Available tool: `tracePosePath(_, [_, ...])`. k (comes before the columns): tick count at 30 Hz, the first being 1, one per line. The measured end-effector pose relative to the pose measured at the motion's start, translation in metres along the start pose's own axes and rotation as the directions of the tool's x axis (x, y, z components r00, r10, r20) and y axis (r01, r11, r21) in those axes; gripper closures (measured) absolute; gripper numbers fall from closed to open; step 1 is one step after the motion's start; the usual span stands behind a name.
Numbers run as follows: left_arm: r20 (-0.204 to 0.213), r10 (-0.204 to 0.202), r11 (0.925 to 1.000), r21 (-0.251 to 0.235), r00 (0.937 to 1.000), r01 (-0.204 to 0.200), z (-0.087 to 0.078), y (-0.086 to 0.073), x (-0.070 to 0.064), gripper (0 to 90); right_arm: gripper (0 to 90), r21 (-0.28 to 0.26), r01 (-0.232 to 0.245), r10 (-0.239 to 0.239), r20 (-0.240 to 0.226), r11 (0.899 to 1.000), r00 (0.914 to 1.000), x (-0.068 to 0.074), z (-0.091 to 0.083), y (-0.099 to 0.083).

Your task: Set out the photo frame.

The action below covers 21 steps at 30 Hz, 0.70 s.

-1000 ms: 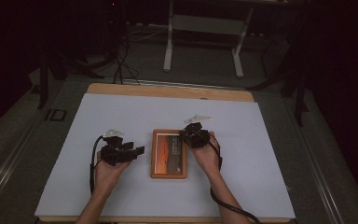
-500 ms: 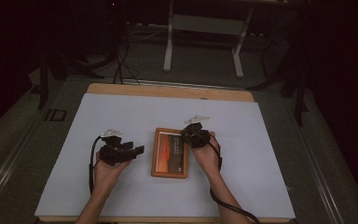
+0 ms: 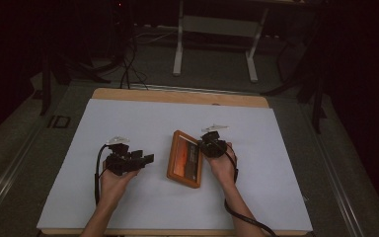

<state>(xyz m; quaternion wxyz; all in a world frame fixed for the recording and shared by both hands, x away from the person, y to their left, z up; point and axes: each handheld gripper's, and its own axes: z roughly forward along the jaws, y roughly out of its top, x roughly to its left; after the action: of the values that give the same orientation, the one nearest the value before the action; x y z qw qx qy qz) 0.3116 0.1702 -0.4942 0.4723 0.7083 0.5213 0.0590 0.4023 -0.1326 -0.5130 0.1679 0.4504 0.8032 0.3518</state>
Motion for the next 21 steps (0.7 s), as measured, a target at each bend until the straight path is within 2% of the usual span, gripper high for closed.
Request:
tracePosePath(8, [0.022, 0.012, 0.9999, -0.005, 0.9997, -0.012, -0.002, 0.001, -0.008, 40.7, 89.9, 0.007, 0.004, -0.004, -0.004, 1.000, 1.0000, 0.000, 0.000, 0.000])
tracePosePath(21, [0.089, 0.031, 0.9995, 0.008, 0.9955, -0.032, 0.001, 0.001, -0.026, 39.2, 89.9, 0.006, 0.001, -0.001, -0.006, 1.000, 1.0000, 0.000, 0.000, 0.000])
